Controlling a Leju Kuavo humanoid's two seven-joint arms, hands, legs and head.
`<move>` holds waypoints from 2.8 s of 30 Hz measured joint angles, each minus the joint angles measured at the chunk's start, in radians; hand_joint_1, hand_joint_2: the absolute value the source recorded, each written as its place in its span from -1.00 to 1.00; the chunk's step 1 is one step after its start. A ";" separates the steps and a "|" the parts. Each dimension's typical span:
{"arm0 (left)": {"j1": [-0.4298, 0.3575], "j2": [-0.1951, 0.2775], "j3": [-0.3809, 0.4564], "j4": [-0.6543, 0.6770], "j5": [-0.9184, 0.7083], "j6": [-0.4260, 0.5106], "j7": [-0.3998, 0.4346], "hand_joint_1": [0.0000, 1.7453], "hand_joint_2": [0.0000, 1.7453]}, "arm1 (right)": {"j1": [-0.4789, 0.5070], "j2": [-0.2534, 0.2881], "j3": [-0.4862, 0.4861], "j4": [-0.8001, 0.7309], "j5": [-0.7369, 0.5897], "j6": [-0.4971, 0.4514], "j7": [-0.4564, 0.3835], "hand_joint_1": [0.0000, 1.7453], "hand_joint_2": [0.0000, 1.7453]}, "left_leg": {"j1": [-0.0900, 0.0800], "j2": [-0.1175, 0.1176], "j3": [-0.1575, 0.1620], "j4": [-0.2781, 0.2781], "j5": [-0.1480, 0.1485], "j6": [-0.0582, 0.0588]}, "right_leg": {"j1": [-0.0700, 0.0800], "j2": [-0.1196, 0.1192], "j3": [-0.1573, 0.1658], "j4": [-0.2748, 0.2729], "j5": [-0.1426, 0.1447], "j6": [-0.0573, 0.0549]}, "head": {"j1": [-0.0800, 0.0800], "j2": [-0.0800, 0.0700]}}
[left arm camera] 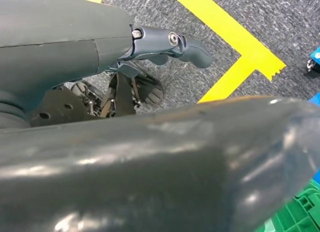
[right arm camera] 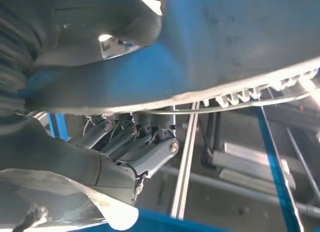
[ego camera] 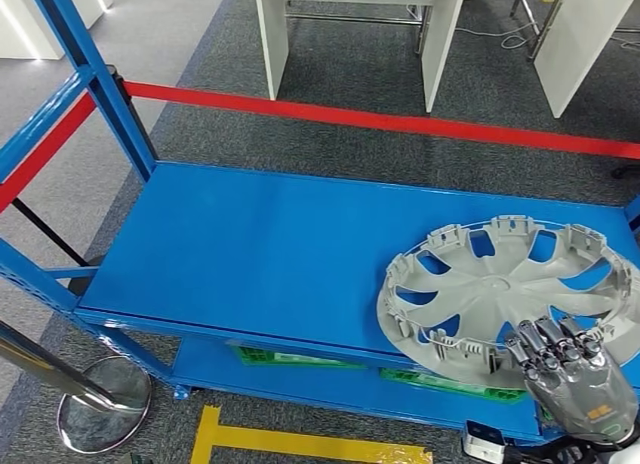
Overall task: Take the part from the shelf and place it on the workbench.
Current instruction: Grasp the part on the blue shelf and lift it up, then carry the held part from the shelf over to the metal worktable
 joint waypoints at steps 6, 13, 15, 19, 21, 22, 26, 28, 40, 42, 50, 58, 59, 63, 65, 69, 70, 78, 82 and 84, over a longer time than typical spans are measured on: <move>0.004 0.004 0.000 0.000 -0.014 0.004 0.004 -1.00 -1.00 | -0.010 0.096 -0.078 -0.080 0.000 0.000 -0.135 1.00 1.00 | 0.000 0.000 0.000 0.000 0.000 0.000 | 0.000 0.000 0.000 0.000 0.000 0.000 | 0.000 0.000; 0.006 0.008 -0.009 0.000 -0.057 0.002 -0.010 -1.00 -1.00 | -0.050 0.141 -0.133 -0.171 0.000 0.000 -0.175 1.00 1.00 | 0.000 0.000 -0.001 0.000 0.000 0.000 | 0.000 0.000 0.000 0.000 0.000 0.000 | 0.000 0.000; 0.007 0.009 -0.019 0.000 -0.072 0.000 -0.024 -1.00 -1.00 | -0.064 0.143 -0.143 -0.192 0.000 0.000 -0.182 1.00 1.00 | 0.000 0.000 -0.001 0.000 0.000 0.000 | 0.000 0.000 0.000 0.000 0.000 0.000 | 0.000 0.000; 0.008 0.012 -0.034 0.000 -0.092 0.000 -0.042 -1.00 -1.00 | -0.083 0.146 -0.157 -0.227 0.000 0.000 -0.193 1.00 1.00 | 0.000 0.000 -0.001 0.000 0.000 0.000 | 0.000 0.000 0.000 0.000 0.000 0.000 | 0.000 0.000; 0.008 0.013 -0.041 0.000 -0.096 0.002 -0.047 -1.00 -1.00 | -0.090 0.147 -0.162 -0.243 0.000 0.000 -0.196 1.00 1.00 | 0.000 0.000 -0.001 0.000 0.000 0.000 | 0.000 0.000 0.000 0.000 0.000 0.000 | 0.000 0.000; 0.009 0.014 -0.045 0.000 -0.098 0.002 -0.049 -1.00 -1.00 | -0.093 0.147 -0.165 -0.250 0.000 0.000 -0.196 1.00 1.00 | 0.000 0.000 -0.001 0.000 0.000 0.000 | 0.000 0.000 0.000 0.000 0.000 0.000 | 0.000 0.000; 0.011 0.014 -0.051 0.000 -0.103 0.010 -0.070 -1.00 -1.00 | -0.103 0.147 -0.176 -0.278 0.000 0.000 -0.193 1.00 1.00 | 0.000 0.000 -0.001 0.000 0.000 0.000 | 0.000 0.000 0.000 0.000 0.000 0.000 | 0.000 0.000; 0.011 0.014 -0.051 0.000 -0.104 0.014 -0.082 -1.00 0.00 | -0.105 0.147 -0.179 -0.290 0.000 0.000 -0.190 1.00 1.00 | 0.000 0.000 -0.001 0.000 0.000 0.000 | 0.000 0.000 0.000 0.000 0.000 0.000 | 0.000 0.000; 0.012 0.014 -0.065 0.000 -0.137 0.026 -0.127 -1.00 1.00 | -0.106 0.147 -0.180 -0.319 0.000 0.000 -0.196 1.00 1.00 | 0.000 0.000 -0.001 0.000 0.000 0.000 | 0.000 0.000 0.000 0.000 0.000 0.000 | 0.000 0.000; 0.011 0.015 -0.072 0.000 -0.137 0.028 -0.129 -1.00 1.00 | -0.106 0.147 -0.180 -0.319 0.000 0.000 -0.195 1.00 1.00 | 0.000 0.000 -0.001 0.000 0.000 0.000 | 0.000 0.000 0.000 0.000 0.000 0.000 | 0.000 0.000; 0.012 0.016 -0.074 0.001 -0.133 0.029 -0.130 -1.00 1.00 | -0.106 0.147 -0.174 -0.319 0.000 0.000 -0.191 1.00 1.00 | 0.000 0.000 -0.001 0.000 0.000 0.000 | 0.000 0.000 0.000 0.000 0.000 0.000 | 0.000 0.000; 0.013 0.024 -0.074 0.004 -0.142 0.042 -0.095 -1.00 1.00 | -0.105 0.147 -0.163 -0.319 0.000 0.000 -0.181 1.00 1.00 | -0.005 0.000 -0.003 0.006 -0.005 0.010 | -0.005 -0.001 0.000 -0.005 0.002 0.006 | 0.000 0.000; 0.013 0.025 -0.074 0.005 -0.143 0.042 -0.094 -1.00 1.00 | -0.104 0.147 -0.162 -0.319 0.000 0.000 -0.180 1.00 1.00 | -0.007 0.000 -0.003 0.006 -0.006 0.015 | -0.007 -0.001 0.001 -0.008 0.003 0.009 | -0.001 0.000; 0.012 0.025 -0.074 0.007 -0.145 0.038 -0.093 -1.00 1.00 | -0.103 0.147 -0.156 -0.319 0.000 0.000 -0.177 1.00 1.00 | 0.003 0.002 0.022 -0.046 0.016 0.037 | -0.003 0.001 -0.021 0.043 -0.035 0.013 | 0.004 0.000; 0.012 0.025 -0.074 0.008 -0.145 0.038 -0.092 -1.00 1.00 | -0.102 0.147 -0.154 -0.319 0.000 0.000 -0.176 1.00 1.00 | 0.002 0.003 0.025 -0.052 0.019 0.040 | -0.004 0.003 -0.090 0.165 -0.091 0.014 | 0.007 0.000; 0.013 0.024 -0.074 0.010 -0.145 0.031 -0.091 -1.00 1.00 | -0.099 0.147 -0.146 -0.318 0.000 0.000 -0.163 1.00 1.00 | 0.008 0.001 0.024 -0.042 0.012 0.031 | -0.012 0.002 -0.139 0.193 -0.032 0.030 | 0.009 0.000; 0.013 0.024 -0.074 0.010 -0.145 0.028 -0.090 -1.00 1.00 | -0.099 0.147 -0.145 -0.318 0.000 0.000 -0.158 1.00 1.00 | 0.010 0.000 0.023 -0.035 0.007 0.024 | -0.017 0.002 -0.117 0.133 0.007 0.037 | 0.009 0.000; 0.014 0.030 -0.074 0.013 -0.156 0.027 -0.085 -1.00 1.00 | -0.100 0.147 -0.129 -0.315 0.002 -0.003 -0.128 1.00 1.00 | 0.007 -0.002 -0.021 0.057 -0.056 -0.019 | -0.020 0.006 -0.098 0.056 0.061 0.001 | 0.004 0.000; 0.014 0.029 -0.075 0.015 -0.157 0.027 -0.084 -1.00 1.00 | -0.100 0.147 -0.122 -0.316 0.002 -0.006 -0.115 1.00 1.00 | 0.008 0.001 -0.082 0.268 -0.177 -0.024 | -0.007 -0.004 -0.125 0.057 0.079 -0.020 | 0.001 0.000; 0.014 0.030 -0.074 0.015 -0.157 0.026 -0.084 -1.00 1.00 | -0.102 0.147 -0.118 -0.316 0.002 -0.007 -0.111 1.00 1.00 | 0.004 0.001 -0.039 0.229 -0.149 -0.009 | 0.003 -0.004 -0.137 0.057 0.089 -0.024 | 0.001 0.000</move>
